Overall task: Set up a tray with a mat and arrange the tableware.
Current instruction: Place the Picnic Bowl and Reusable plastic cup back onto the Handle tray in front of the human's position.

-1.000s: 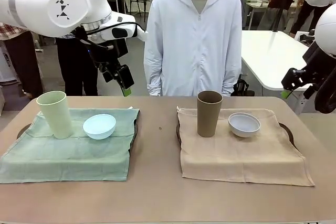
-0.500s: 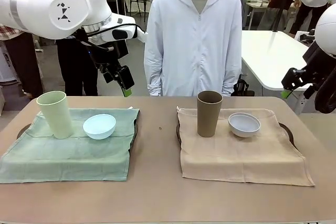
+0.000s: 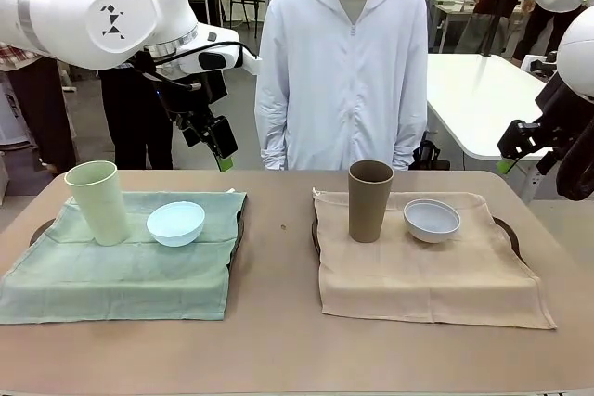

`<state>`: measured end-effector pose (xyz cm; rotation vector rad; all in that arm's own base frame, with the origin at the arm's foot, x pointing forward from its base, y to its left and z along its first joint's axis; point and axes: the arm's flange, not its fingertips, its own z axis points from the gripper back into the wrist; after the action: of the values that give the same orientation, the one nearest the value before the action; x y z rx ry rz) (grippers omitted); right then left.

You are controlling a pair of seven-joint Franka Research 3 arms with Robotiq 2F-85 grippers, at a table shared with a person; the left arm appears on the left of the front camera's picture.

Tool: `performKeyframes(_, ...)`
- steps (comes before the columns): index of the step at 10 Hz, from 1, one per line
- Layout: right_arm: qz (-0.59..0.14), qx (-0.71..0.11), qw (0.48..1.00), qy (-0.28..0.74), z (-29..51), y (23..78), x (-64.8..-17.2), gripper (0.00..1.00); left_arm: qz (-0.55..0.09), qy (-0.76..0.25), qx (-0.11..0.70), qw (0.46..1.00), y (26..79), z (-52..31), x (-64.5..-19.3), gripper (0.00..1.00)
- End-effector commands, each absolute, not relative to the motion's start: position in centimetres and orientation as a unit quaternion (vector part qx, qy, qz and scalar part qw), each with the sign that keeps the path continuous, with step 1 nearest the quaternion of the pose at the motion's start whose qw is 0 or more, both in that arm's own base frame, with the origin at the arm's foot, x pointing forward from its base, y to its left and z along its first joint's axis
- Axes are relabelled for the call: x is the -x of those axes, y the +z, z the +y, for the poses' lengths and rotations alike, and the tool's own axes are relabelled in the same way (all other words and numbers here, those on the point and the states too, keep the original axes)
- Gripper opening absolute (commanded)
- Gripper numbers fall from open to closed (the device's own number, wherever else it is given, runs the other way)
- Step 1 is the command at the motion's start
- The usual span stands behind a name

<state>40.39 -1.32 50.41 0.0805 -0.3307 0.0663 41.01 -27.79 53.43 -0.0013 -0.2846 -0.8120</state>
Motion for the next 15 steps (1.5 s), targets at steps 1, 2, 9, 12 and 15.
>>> performKeyframes(1, -0.175, -0.048, 0.983, 0.01, -2.0, 51.0, -39.1, 0.75, -0.128, -0.358, 0.004, 0.925, 54.1, -24.9, -41.2, 1.0)
performKeyframes(2, -0.176, -0.05, 0.983, -0.004, -3.0, 51.1, -38.2, 0.75, -0.104, -0.355, 0.048, 0.928, 54.1, -21.3, -41.0, 1.0)
performKeyframes(9, -0.127, -0.06, 0.989, -0.052, -8.0, 51.6, -34.2, 0.75, -0.072, -0.262, 0.066, 0.96, 55.1, -6.0, -40.3, 1.0)
performKeyframes(12, -0.092, -0.137, 0.985, 0.041, -9.9, 52.0, -33.2, 0.75, -0.07, -0.251, 0.064, 0.963, 55.3, -4.6, -39.6, 1.0)
performKeyframes(15, -0.091, -0.279, 0.956, 0.0, -16.2, 51.4, -32.8, 0.75, -0.091, -0.213, 0.185, 0.955, 55.2, 2.5, -37.2, 1.0)
